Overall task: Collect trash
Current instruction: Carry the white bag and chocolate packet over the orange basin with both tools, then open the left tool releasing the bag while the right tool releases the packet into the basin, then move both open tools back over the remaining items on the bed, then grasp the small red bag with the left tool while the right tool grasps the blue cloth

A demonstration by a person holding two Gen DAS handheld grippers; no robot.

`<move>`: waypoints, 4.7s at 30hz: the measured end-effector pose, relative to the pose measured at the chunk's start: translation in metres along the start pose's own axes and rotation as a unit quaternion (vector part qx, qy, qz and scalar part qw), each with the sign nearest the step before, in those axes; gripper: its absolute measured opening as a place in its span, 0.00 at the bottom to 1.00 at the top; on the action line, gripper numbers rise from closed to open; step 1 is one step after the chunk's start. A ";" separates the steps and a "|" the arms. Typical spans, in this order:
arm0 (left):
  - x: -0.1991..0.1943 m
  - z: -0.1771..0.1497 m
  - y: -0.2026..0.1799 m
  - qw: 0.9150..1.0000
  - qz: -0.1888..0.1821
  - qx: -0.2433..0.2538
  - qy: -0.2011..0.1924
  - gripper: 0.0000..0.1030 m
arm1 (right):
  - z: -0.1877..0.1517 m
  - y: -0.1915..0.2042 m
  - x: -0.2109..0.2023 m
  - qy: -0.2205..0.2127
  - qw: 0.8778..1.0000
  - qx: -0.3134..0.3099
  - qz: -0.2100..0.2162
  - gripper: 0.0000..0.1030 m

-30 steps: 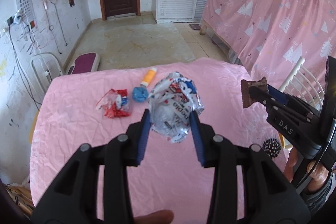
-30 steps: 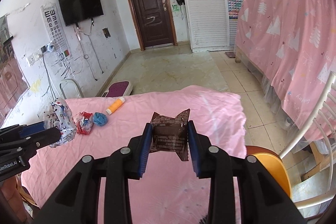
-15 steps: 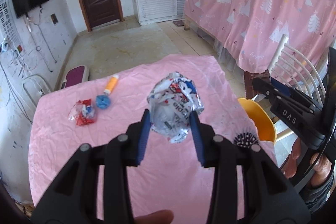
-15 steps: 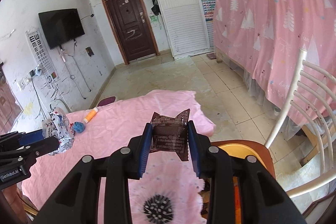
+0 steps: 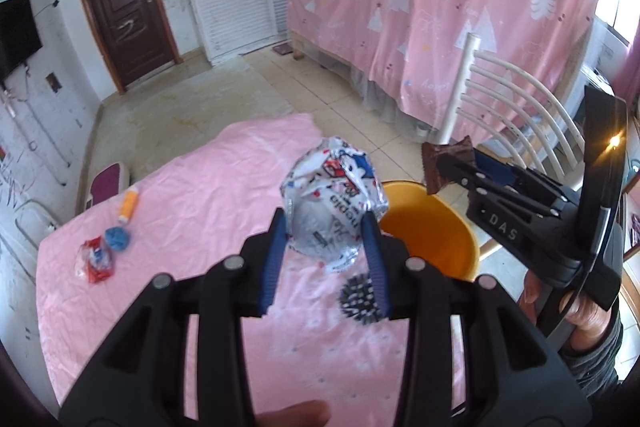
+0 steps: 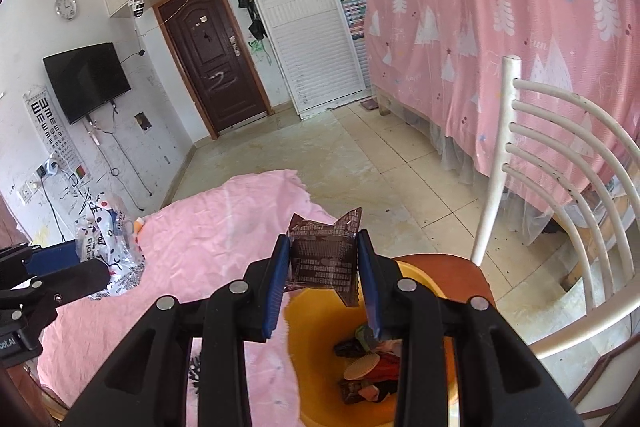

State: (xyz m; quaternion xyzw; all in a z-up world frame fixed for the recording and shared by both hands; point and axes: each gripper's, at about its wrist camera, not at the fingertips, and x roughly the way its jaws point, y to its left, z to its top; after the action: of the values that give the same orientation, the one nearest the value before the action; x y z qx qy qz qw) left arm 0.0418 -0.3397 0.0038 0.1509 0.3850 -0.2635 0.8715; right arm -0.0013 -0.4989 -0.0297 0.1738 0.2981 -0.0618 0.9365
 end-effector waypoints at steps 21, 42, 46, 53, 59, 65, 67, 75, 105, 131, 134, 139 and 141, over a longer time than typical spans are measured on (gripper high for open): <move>0.077 0.022 -0.079 0.996 -0.025 0.052 0.065 0.46 | -0.005 -0.062 0.012 0.009 0.999 0.042 -0.008 0.23; 0.048 0.016 -0.029 0.999 -0.026 0.008 0.041 0.51 | 0.002 -0.033 0.018 0.028 0.999 0.020 -0.012 0.36; 0.039 0.014 -0.012 0.999 -0.027 -0.006 0.032 0.52 | 0.005 -0.018 0.017 0.027 0.999 0.010 -0.015 0.39; 0.023 0.005 0.025 0.999 -0.026 -0.040 0.018 0.52 | 0.010 0.018 0.018 0.029 0.999 -0.019 -0.014 0.40; 0.011 -0.007 0.065 0.997 -0.020 -0.074 0.008 0.52 | 0.014 0.057 0.026 0.032 0.998 -0.044 -0.008 0.40; -0.001 -0.017 0.102 0.995 -0.016 -0.102 -0.002 0.52 | 0.016 0.104 0.039 0.041 0.996 -0.075 0.002 0.40; -0.004 -0.021 0.116 0.994 -0.014 -0.112 -0.005 0.52 | 0.016 0.121 0.044 0.044 0.995 -0.087 0.007 0.40; -0.011 -0.040 0.175 0.987 0.006 -0.160 -0.007 0.52 | 0.012 0.187 0.066 0.063 0.989 -0.134 0.024 0.40; 0.036 -0.094 0.322 0.956 0.086 -0.274 0.059 0.52 | -0.003 0.322 0.148 0.117 0.970 -0.203 0.065 0.40; 0.044 -0.102 0.333 0.949 0.097 -0.290 0.072 0.21 | -0.016 0.351 0.191 0.173 0.955 -0.208 0.123 0.40; 0.037 -0.106 0.340 0.945 0.110 -0.300 0.070 0.21 | -0.020 0.357 0.194 0.177 0.952 -0.216 0.126 0.40; 0.029 -0.114 0.346 0.943 0.112 -0.307 0.064 0.21 | -0.029 0.369 0.200 0.184 0.947 -0.234 0.123 0.40; 0.027 -0.115 0.347 0.942 0.111 -0.310 0.062 0.21 | -0.033 0.372 0.202 0.185 0.945 -0.240 0.123 0.40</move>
State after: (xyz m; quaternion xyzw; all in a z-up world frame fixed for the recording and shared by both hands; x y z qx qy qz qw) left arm 0.1889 -0.0122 -0.0718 -0.0687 0.4820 -0.0234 0.8732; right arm 0.2269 -0.1422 -0.0645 -0.0125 0.4484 0.1608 0.8792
